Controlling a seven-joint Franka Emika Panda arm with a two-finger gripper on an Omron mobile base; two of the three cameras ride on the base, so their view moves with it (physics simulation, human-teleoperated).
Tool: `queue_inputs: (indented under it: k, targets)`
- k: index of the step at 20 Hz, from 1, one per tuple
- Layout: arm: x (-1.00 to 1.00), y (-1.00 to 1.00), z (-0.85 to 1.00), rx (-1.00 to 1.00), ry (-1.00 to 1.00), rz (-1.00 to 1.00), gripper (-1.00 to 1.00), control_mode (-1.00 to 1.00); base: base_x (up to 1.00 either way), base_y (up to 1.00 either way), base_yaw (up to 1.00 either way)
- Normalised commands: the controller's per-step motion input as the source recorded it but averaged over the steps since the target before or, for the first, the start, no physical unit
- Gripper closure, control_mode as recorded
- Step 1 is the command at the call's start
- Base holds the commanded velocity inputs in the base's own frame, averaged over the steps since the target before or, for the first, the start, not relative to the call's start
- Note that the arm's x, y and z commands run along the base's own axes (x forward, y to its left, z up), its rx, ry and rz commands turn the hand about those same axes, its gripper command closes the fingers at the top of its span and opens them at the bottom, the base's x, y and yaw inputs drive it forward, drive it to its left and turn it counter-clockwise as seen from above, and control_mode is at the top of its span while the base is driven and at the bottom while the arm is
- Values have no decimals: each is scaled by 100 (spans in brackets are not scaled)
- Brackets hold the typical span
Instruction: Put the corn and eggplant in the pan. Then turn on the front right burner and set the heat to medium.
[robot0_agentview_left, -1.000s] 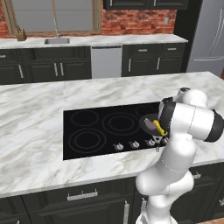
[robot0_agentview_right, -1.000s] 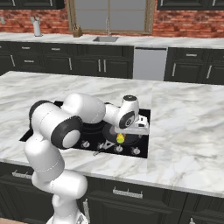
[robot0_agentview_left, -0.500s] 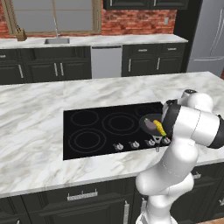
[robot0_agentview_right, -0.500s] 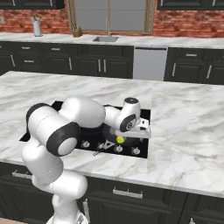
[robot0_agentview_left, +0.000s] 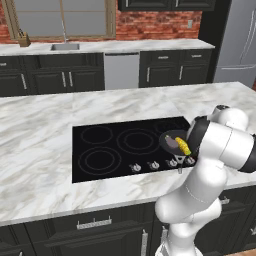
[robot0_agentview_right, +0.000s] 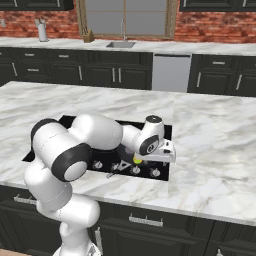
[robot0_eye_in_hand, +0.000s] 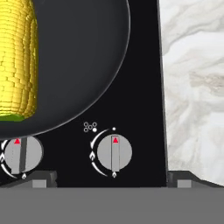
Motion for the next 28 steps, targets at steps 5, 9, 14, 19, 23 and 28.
queue_inputs:
  k: [5,9,14,19,23,28]
  targets:
    - [-17,0,-7,1,0,2,-100,-100,0,0,0]
    - [-2,0,-14,0,-1,4,-100,-100,0,0,0]
    - [0,0,-14,0,-2,5,-100,-100,0,0,0]
    - [0,0,-24,0,0,5,-100,-100,0,0,0]
    - [0,0,-14,0,0,5,-100,-100,0,0,0]
    - [0,0,-6,0,-1,4,-100,-100,0,0,0]
